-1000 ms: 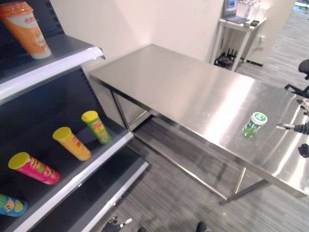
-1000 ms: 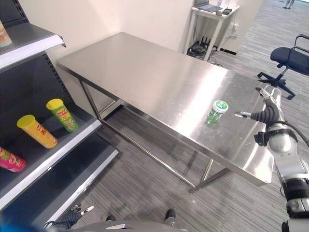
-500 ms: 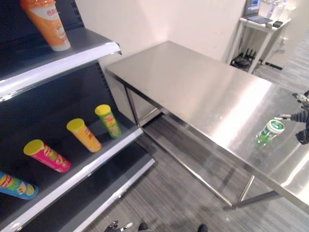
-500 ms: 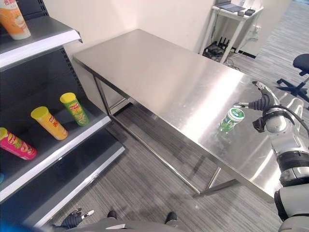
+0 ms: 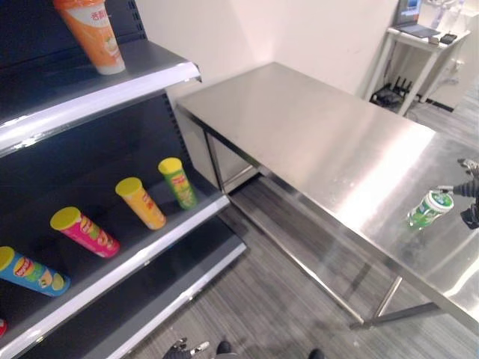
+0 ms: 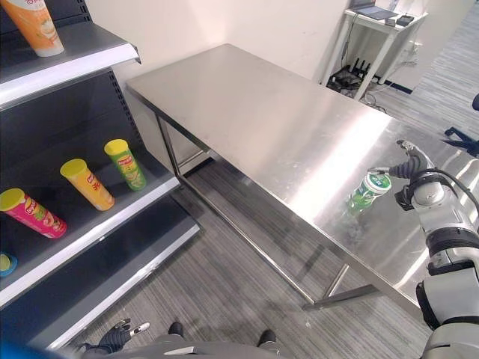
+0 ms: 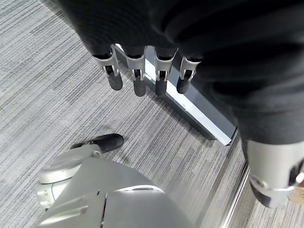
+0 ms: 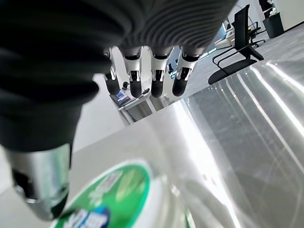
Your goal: Put the goods on the table back onto the shelves and tidy them up.
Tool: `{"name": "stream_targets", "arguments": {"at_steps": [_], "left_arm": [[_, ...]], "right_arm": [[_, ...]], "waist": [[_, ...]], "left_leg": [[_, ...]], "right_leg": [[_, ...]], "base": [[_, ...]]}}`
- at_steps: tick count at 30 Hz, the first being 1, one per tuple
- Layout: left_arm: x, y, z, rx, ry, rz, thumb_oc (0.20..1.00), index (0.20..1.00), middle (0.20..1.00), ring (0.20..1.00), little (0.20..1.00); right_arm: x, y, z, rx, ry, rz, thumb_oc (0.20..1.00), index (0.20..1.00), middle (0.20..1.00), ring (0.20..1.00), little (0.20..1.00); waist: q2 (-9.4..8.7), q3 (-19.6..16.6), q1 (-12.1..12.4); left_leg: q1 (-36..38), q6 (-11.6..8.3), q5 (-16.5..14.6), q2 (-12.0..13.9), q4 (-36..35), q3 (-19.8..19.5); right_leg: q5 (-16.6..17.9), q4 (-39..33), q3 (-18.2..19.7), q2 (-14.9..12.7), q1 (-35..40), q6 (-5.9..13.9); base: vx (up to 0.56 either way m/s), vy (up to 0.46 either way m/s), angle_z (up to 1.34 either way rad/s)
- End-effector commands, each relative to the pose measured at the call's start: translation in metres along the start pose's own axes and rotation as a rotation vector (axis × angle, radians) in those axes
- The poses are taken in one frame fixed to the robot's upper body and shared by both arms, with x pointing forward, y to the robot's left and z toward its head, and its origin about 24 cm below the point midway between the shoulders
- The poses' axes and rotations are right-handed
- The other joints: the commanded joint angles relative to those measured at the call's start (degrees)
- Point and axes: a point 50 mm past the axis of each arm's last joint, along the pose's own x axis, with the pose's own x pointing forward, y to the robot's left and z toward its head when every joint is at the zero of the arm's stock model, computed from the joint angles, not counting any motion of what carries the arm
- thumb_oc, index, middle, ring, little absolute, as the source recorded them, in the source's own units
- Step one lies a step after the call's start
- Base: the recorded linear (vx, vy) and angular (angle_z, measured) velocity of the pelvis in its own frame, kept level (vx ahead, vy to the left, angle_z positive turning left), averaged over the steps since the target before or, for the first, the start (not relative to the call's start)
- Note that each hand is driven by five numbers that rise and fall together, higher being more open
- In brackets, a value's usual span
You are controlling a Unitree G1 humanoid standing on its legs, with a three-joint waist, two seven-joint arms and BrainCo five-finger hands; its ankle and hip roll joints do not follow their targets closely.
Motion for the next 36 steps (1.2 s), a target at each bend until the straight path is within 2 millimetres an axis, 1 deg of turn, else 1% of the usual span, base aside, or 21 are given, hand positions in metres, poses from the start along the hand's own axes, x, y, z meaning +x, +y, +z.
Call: {"name": "stream_targets", "arguments": {"at_steps": [1, 7, 12, 13, 15, 21, 22, 23, 25, 33, 34, 36], "left_arm": [[0.007, 0.002, 0.019, 0.028, -0.039, -0.011, 1.0, 1.0, 1.0, 1.0, 1.0], [0.007, 0.0, 0.019, 0.025, -0.036, -0.013, 1.0, 1.0, 1.0, 1.0, 1.0], [0.007, 0.0, 0.018, 0.018, -0.031, -0.006, 1.0, 1.0, 1.0, 1.0, 1.0], [0.007, 0.001, 0.017, 0.011, -0.025, 0.001, 1.0, 1.0, 1.0, 1.0, 1.0], [0.007, 0.002, 0.017, 0.007, -0.024, 0.011, 1.0, 1.0, 1.0, 1.0, 1.0], [0.007, 0.002, 0.017, -0.008, -0.021, 0.027, 1.0, 1.0, 1.0, 1.0, 1.0], [0.008, 0.002, 0.017, -0.011, -0.021, 0.029, 1.0, 1.0, 1.0, 1.0, 1.0], [0.008, 0.001, 0.017, -0.013, -0.018, 0.031, 1.0, 1.0, 1.0, 1.0, 1.0], [0.008, 0.0, 0.017, -0.014, -0.017, 0.028, 1.0, 1.0, 1.0, 1.0, 1.0], [0.007, -0.001, 0.014, -0.017, -0.007, 0.017, 1.0, 1.0, 1.0, 1.0, 1.0], [0.007, -0.002, 0.013, -0.023, -0.003, 0.017, 1.0, 1.0, 1.0, 1.0, 1.0], [0.007, -0.002, 0.012, -0.025, 0.006, 0.013, 1.0, 1.0, 1.0, 1.0, 1.0]], "right_arm": [[0.011, -0.016, 0.035, 0.0, -0.09, -0.05, 1.0, 1.0, 1.0, 1.0, 1.0], [0.01, -0.006, 0.038, -0.005, -0.113, -0.014, 1.0, 1.0, 1.0, 1.0, 1.0], [0.009, -0.007, 0.04, 0.014, -0.129, -0.054, 1.0, 1.0, 1.0, 1.0, 1.0], [0.009, -0.013, 0.048, -0.034, -0.164, -0.087, 1.0, 1.0, 1.0, 1.0, 1.0], [0.007, -0.017, 0.056, -0.044, -0.202, -0.115, 1.0, 1.0, 1.0, 1.0, 1.0], [0.003, -0.029, 0.067, -0.162, -0.251, -0.181, 1.0, 1.0, 1.0, 1.0, 1.0], [0.002, -0.029, 0.07, -0.156, -0.268, -0.187, 1.0, 1.0, 1.0, 1.0, 1.0], [0.001, -0.027, 0.075, -0.138, -0.292, -0.187, 1.0, 1.0, 1.0, 1.0, 1.0], [-0.001, -0.022, 0.073, -0.132, -0.301, -0.16, 1.0, 1.0, 1.0, 1.0, 1.0], [-0.007, -0.014, 0.072, -0.139, -0.328, -0.093, 1.0, 1.0, 1.0, 1.0, 1.0], [-0.011, -0.008, 0.077, -0.127, -0.363, -0.067, 1.0, 1.0, 1.0, 1.0, 1.0], [-0.016, -0.005, 0.074, -0.131, -0.374, -0.044, 1.0, 1.0, 1.0, 1.0, 1.0]], "waist": [[-1.67, 0.9, 1.3], [-1.73, 1.0, 1.3], [-1.63, 1.0, 1.2], [-1.66, 1.0, 0.9], [-1.6, 1.0, 0.6], [-1.66, 1.1, -0.3], [-1.65, 1.2, -0.4], [-1.63, 1.2, -0.6], [-1.69, 1.1, -0.8], [-2.1, 1.1, -1.3], [-2.23, 1.1, -1.6], [-2.3, 1.2, -1.9]], "left_leg": [[-1.0, -2.91, 1.9, 2.3, 0.6, 0.3], [-1.1, -2.97, 1.9, 2.3, 0.5, 0.1], [-0.9, -2.9, 1.7, 2.2, 0.5, 0.1], [-0.9, -2.86, 1.6, 2.2, 0.4, 0.3], [-0.8, -2.8, 1.5, 2.1, 0.4, 0.4], [-0.5, -2.54, 1.1, 2.1, 0.3, 0.9], [-0.5, -2.49, 1.1, 2.1, 0.3, 1.0], [-0.4, -2.42, 1.0, 2.1, 0.3, 1.1], [-0.2, -2.37, 1.0, 2.1, 0.3, 1.2], [0.1, -2.33, 0.8, 2.3, 0.3, 1.7], [0.1, -2.3, 0.8, 2.3, 0.3, 1.8], [0.2, -2.29, 0.7, 2.3, 0.3, 2.0]], "right_leg": [[-6.7, 1.0, -1.6, 0.7, 3.4, 1.0], [-6.8, 1.0, -1.9, 0.7, 3.7, 0.96], [-6.8, 1.0, -1.9, 0.6, 3.8, 0.95], [-6.7, 1.0, -1.8, 0.5, 3.7, 0.98], [-6.6, 1.0, -1.7, 0.4, 3.7, 1.04], [-6.5, 1.0, -1.2, 0.3, 3.5, 1.12], [-6.4, 1.0, -1.0, 0.3, 3.4, 1.14], [-6.3, 1.0, -0.9, 0.3, 3.3, 1.14], [-6.3, 1.0, -0.7, 0.3, 3.3, 1.16], [-6.3, 1.0, -0.4, 0.4, 3.3, 1.06], [-6.3, 1.0, -0.2, 0.5, 3.2, 1.05], [-6.3, 1.0, -0.2, 0.5, 3.1, 1.04]], "base": [[0.0, 0.0, 0.0], [0.0, 0.0, 0.0], [0.0, 0.0, 0.0], [0.0, 0.0, 0.0], [0.0, 0.0, 0.0], [0.0, 0.0, 0.0], [0.0, 0.0, 0.0], [0.0, 0.0, 0.0], [0.0, 0.0, 0.0], [0.0, 0.001, -0.01], [0.0, 0.002, -0.03], [0.0, 0.002, -0.05]]}}
